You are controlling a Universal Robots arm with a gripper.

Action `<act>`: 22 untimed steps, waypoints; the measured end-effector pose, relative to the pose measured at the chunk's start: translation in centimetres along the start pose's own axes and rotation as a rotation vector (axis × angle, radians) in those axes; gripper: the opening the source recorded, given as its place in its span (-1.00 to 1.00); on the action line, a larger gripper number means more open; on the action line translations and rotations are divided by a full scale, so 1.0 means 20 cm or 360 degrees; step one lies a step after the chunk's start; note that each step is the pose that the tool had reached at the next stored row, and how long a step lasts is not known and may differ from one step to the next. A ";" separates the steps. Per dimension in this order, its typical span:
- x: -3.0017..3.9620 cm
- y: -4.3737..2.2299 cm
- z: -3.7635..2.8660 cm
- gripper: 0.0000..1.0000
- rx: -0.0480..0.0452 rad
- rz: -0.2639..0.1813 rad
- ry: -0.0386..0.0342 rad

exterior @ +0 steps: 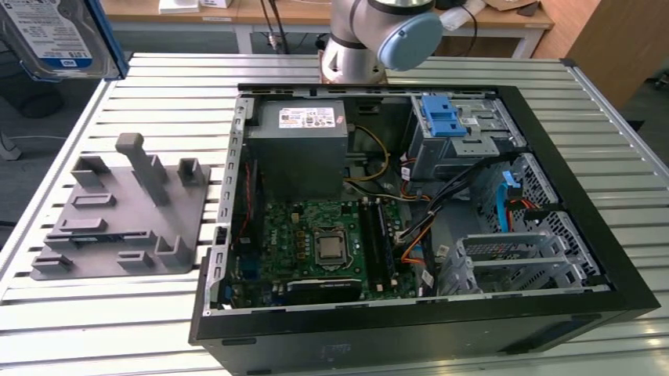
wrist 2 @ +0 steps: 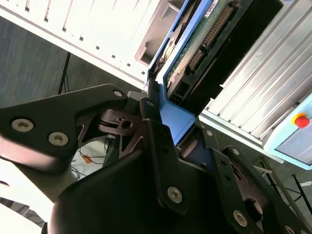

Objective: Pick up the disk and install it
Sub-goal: 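Pick up the disk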

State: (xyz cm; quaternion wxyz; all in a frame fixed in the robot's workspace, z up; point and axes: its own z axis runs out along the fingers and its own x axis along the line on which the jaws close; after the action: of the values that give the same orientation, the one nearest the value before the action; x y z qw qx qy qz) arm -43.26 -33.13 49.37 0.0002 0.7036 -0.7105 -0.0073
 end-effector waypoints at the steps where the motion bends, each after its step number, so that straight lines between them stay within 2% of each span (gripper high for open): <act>1: 0.000 -0.008 0.000 -0.25 0.0000 0.0000 0.0000; 18: -0.001 -0.120 -0.002 -0.25 0.0000 0.0000 0.0000; 22: -0.002 -0.160 -0.002 -0.25 0.0000 0.0000 0.0000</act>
State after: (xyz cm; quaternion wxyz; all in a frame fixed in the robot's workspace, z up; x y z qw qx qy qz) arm -40.07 -33.13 49.37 0.0003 0.7036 -0.7105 -0.0073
